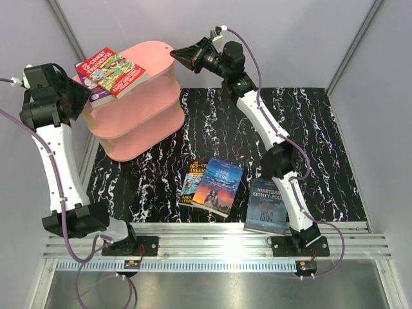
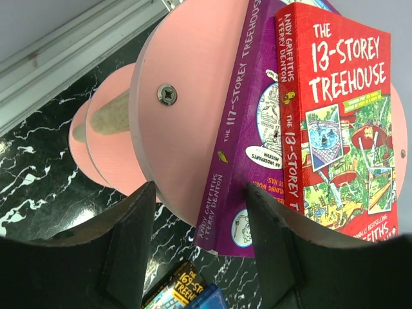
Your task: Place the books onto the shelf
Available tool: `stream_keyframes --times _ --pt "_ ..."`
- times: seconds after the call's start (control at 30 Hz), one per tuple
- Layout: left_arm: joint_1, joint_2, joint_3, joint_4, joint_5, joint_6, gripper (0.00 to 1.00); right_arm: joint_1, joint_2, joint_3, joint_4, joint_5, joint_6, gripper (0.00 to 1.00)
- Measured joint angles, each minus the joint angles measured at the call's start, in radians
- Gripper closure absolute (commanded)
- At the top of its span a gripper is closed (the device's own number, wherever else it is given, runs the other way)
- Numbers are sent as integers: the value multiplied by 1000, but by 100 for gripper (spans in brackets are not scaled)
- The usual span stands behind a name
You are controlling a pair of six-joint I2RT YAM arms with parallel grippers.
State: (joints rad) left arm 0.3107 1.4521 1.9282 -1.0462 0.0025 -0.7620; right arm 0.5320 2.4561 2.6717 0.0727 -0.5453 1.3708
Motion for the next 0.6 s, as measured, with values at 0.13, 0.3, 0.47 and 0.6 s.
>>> stream_keyframes --times 0.13,0.3,0.47,0.6 --pt "-16 -24 -35 29 -30 0 46 18 8 40 -23 76 -15 100" --pt "-28 -43 -58 47 -49 3 46 77 18 40 -76 143 -48 100" --pt "-42 -54 -63 47 -56 20 46 146 50 40 -128 174 -66 100" --pt "-53 -65 -72 49 -51 27 47 173 87 47 -133 190 -63 100"
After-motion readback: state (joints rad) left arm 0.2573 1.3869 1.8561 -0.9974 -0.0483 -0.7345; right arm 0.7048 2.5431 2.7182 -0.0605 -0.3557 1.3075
